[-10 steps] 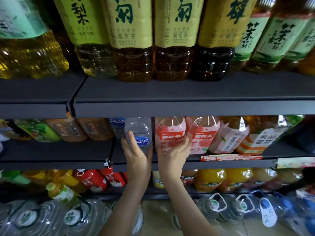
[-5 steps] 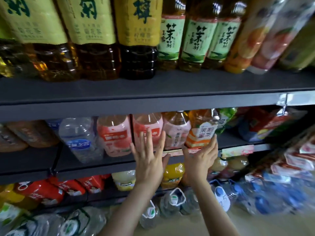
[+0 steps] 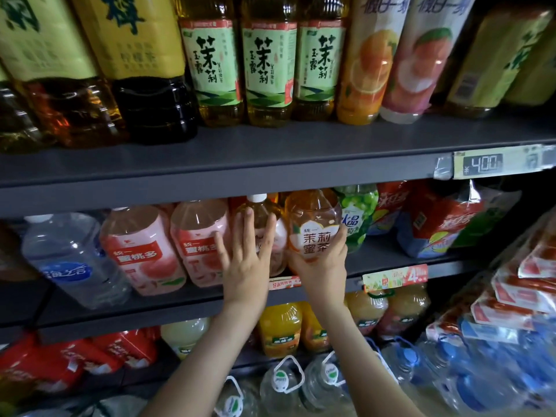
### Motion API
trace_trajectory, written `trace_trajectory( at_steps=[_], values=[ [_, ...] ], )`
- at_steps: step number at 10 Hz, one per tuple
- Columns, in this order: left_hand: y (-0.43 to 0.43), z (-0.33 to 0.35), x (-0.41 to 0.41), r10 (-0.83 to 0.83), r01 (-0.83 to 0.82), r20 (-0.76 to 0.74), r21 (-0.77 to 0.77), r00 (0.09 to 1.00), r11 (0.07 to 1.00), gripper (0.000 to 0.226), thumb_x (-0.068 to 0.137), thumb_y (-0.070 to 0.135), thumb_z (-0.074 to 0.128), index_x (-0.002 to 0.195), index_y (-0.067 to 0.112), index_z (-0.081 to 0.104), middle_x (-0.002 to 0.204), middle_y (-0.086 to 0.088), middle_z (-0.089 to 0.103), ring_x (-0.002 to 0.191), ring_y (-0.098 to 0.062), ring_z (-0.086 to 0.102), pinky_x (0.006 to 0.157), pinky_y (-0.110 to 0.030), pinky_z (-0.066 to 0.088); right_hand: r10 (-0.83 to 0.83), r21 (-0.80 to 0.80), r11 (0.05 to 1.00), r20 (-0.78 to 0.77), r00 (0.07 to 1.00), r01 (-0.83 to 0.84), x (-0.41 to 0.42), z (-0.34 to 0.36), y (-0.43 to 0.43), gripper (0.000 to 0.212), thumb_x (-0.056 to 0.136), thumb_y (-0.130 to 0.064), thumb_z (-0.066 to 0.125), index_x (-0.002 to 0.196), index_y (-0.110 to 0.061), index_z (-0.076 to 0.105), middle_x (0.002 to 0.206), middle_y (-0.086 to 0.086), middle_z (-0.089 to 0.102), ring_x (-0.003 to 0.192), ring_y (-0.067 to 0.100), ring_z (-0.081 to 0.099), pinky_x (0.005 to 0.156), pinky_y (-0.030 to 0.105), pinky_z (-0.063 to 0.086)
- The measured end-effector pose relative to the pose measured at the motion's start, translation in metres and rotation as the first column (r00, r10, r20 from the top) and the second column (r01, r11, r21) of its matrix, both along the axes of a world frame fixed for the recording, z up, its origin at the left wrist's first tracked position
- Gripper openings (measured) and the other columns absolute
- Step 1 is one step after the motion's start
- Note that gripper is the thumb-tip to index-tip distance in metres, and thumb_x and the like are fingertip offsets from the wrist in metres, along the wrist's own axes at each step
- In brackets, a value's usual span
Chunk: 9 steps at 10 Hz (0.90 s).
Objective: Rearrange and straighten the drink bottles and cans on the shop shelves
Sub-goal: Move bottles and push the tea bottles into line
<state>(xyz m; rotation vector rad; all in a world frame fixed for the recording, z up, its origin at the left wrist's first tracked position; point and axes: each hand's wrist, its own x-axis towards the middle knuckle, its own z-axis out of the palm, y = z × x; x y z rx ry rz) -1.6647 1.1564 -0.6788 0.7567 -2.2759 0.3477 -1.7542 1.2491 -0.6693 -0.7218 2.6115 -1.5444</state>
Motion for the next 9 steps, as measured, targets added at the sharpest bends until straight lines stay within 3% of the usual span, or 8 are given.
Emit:
trace_trajectory(
  at_steps=[1, 3, 4, 5, 7, 8, 9],
  values=[
    [-0.001, 0.002, 0.004, 0.033, -0.033, 0.03, -0.015, 0.999, 0.999, 0.111, 0.072, -0.005, 0.065, 0.152, 0.02, -0.008, 0.153, -0.02, 0.015, 0.139, -0.035, 0.019, 0.111, -0.058, -0.008, -0.015, 0.025, 1.0, -0.01, 1.0, 0.015, 0.003, 0.0, 0.0, 0.11, 0.075, -0.044, 0.078, 0.152, -0.007, 0.008, 0.145, 0.015, 0.035, 0.131, 0.032, 0.041, 0.093, 0.041, 0.045],
    [-0.003, -0.002, 0.006, 0.04, -0.039, 0.063, -0.015, 0.997, 0.999, 0.121, 0.067, -0.003, 0.077, 0.152, 0.018, -0.007, 0.157, -0.016, -0.016, 0.14, -0.034, 0.016, 0.113, -0.056, -0.012, -0.003, 0.042, 0.999, 0.005, 1.0, 0.003, 0.004, -0.002, -0.001, 0.109, 0.077, -0.047, 0.076, 0.152, -0.009, 0.006, 0.147, 0.013, 0.035, 0.133, 0.032, 0.04, 0.091, 0.044, 0.048],
    [0.001, 0.001, 0.007, 0.048, -0.049, 0.084, 0.002, 0.995, 0.999, 0.115, 0.071, -0.004, 0.072, 0.152, 0.018, -0.008, 0.158, -0.019, -0.009, 0.141, -0.038, 0.013, 0.113, -0.056, -0.009, 0.069, 0.007, 0.998, 0.041, 0.997, -0.069, 0.003, 0.0, 0.003, 0.107, 0.081, -0.038, 0.074, 0.153, -0.011, -0.001, 0.156, 0.013, 0.021, 0.143, 0.03, 0.026, 0.104, 0.043, 0.039],
    [0.014, 0.01, 0.011, 0.071, -0.077, 0.092, 0.065, 0.993, 0.995, 0.113, 0.07, -0.003, 0.071, 0.153, 0.021, -0.002, 0.154, -0.021, 0.013, 0.139, -0.039, 0.018, 0.112, -0.06, 0.001, 0.137, 0.039, 0.989, 0.055, 0.989, -0.14, 0.007, 0.007, 0.015, 0.106, 0.085, -0.027, 0.072, 0.153, -0.011, -0.007, 0.159, 0.016, 0.011, 0.145, 0.035, 0.017, 0.115, 0.046, 0.027],
    [0.074, 0.062, 0.014, 0.046, -0.136, 0.267, 0.33, 0.963, 0.934, 0.115, 0.057, 0.018, 0.087, 0.15, 0.022, 0.02, 0.15, -0.023, 0.029, 0.134, -0.044, 0.037, 0.106, -0.065, 0.023, 0.182, 0.166, 0.963, 0.185, 0.966, -0.213, 0.032, 0.05, 0.062, 0.09, 0.088, -0.016, 0.065, 0.154, -0.013, 0.002, 0.155, 0.017, 0.019, 0.141, 0.034, 0.027, 0.111, 0.044, 0.033],
    [0.112, 0.104, 0.03, 0.025, -0.191, 0.31, 0.519, 0.95, 0.833, 0.115, 0.06, 0.021, 0.086, 0.151, 0.019, 0.016, 0.15, -0.023, 0.032, 0.134, -0.041, 0.038, 0.106, -0.061, 0.024, 0.225, 0.229, 0.926, 0.299, 0.927, -0.299, 0.052, 0.094, 0.092, 0.082, 0.092, -0.013, 0.056, 0.154, -0.01, 0.002, 0.157, 0.014, 0.016, 0.144, 0.029, 0.022, 0.111, 0.034, 0.028],
    [0.135, 0.153, 0.042, -0.075, -0.256, 0.409, 0.694, 0.91, 0.673, 0.086, 0.094, 0.023, 0.052, 0.15, 0.026, -0.014, 0.159, -0.016, -0.004, 0.147, -0.034, 0.002, 0.117, -0.052, 0.005, 0.245, 0.254, 0.899, 0.385, 0.89, -0.357, 0.068, 0.142, 0.111, 0.073, 0.096, -0.018, 0.05, 0.153, -0.008, 0.005, 0.156, 0.014, 0.019, 0.141, 0.03, 0.027, 0.104, 0.035, 0.034]
  ],
)
